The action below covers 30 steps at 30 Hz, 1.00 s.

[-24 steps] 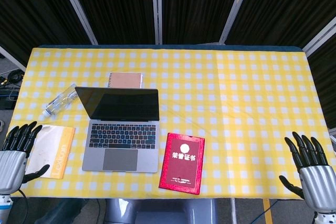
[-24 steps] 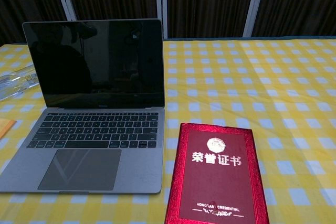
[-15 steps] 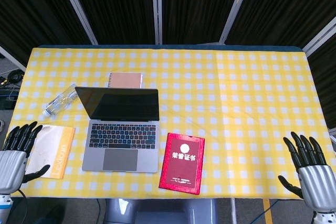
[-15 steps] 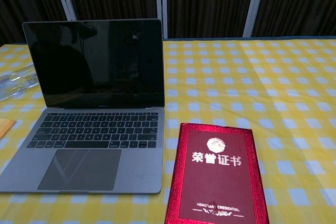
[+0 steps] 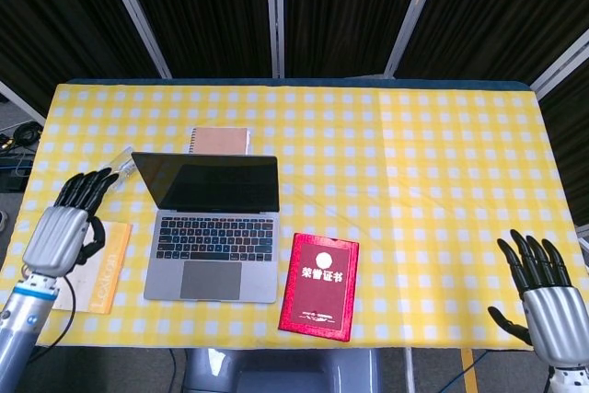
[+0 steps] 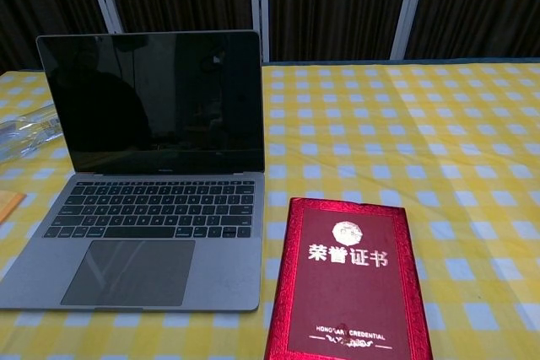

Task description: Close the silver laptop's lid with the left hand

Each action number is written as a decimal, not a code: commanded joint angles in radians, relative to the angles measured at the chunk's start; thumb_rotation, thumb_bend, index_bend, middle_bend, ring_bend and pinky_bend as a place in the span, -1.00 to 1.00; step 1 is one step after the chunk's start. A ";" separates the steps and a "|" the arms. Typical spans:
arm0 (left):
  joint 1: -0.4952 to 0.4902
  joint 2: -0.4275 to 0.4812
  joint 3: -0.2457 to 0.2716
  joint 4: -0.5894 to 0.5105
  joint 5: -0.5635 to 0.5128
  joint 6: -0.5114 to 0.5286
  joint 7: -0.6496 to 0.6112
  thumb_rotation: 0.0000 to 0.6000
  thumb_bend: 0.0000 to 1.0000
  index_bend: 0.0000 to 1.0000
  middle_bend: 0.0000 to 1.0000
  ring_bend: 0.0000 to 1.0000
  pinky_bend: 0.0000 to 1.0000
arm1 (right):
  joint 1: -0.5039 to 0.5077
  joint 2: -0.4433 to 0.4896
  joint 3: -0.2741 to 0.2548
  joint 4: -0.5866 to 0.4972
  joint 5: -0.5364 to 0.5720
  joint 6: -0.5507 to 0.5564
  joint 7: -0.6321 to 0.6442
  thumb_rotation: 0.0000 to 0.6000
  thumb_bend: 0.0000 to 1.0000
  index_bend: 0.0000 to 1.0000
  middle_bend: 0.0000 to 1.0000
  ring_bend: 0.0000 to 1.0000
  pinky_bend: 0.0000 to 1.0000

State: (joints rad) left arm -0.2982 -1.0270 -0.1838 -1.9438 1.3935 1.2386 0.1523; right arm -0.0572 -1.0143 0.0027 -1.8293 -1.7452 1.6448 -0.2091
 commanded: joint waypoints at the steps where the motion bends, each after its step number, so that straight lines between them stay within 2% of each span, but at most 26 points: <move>1: -0.116 -0.023 -0.082 0.023 -0.122 -0.115 0.049 1.00 1.00 -1.00 -1.00 -1.00 -1.00 | 0.004 0.000 -0.002 0.000 0.008 -0.013 0.003 1.00 -1.00 -1.00 -1.00 -1.00 -1.00; 3: -0.178 -0.039 -0.107 0.045 -0.188 -0.179 0.092 1.00 1.00 -1.00 -1.00 -1.00 -1.00 | 0.008 0.000 -0.001 0.000 0.017 -0.023 0.006 1.00 -1.00 -1.00 -1.00 -1.00 -1.00; 6: -0.293 -0.073 -0.144 0.100 -0.344 -0.305 0.145 1.00 1.00 -0.98 -1.00 -1.00 -1.00 | 0.017 -0.002 0.005 0.006 0.045 -0.045 0.011 1.00 -1.00 -1.00 -1.00 -1.00 -1.00; 11: -0.394 -0.116 -0.152 0.160 -0.496 -0.364 0.204 1.00 1.00 -0.91 -1.00 -1.00 -1.00 | 0.026 -0.003 0.015 0.008 0.074 -0.060 0.014 1.00 -1.00 -1.00 -1.00 -1.00 -1.00; 15: -0.442 -0.136 -0.148 0.188 -0.563 -0.380 0.219 1.00 1.00 -0.84 -0.98 -0.99 -1.00 | 0.030 -0.005 0.021 0.009 0.091 -0.065 0.014 1.00 -1.00 -1.00 -1.00 -1.00 -1.00; 17: -0.461 -0.145 -0.144 0.199 -0.587 -0.382 0.221 1.00 1.00 -0.78 -0.89 -0.93 -0.98 | 0.032 -0.006 0.024 0.010 0.099 -0.067 0.013 1.00 -1.00 -1.00 -1.00 -1.00 -1.00; 19: -0.476 -0.151 -0.140 0.207 -0.617 -0.388 0.221 1.00 1.00 -0.65 -0.70 -0.80 -0.94 | 0.033 -0.006 0.026 0.010 0.105 -0.070 0.014 1.00 -1.00 -1.00 -1.00 -1.00 -1.00; 22: -0.493 -0.149 -0.135 0.205 -0.658 -0.404 0.215 1.00 1.00 -0.48 -0.56 -0.70 -0.86 | 0.035 -0.008 0.026 0.010 0.109 -0.072 0.013 1.00 -1.00 -1.00 -1.00 -1.00 -1.00; 30: -0.531 -0.123 -0.113 0.182 -0.730 -0.422 0.202 1.00 1.00 -0.43 -0.51 -0.60 -0.54 | 0.035 -0.009 0.026 0.011 0.111 -0.068 0.012 1.00 -1.00 -1.00 -1.00 -1.00 -1.00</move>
State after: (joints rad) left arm -0.8250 -1.1548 -0.3010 -1.7564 0.6698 0.8179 0.3567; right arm -0.0221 -1.0233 0.0283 -1.8188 -1.6338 1.5766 -0.1974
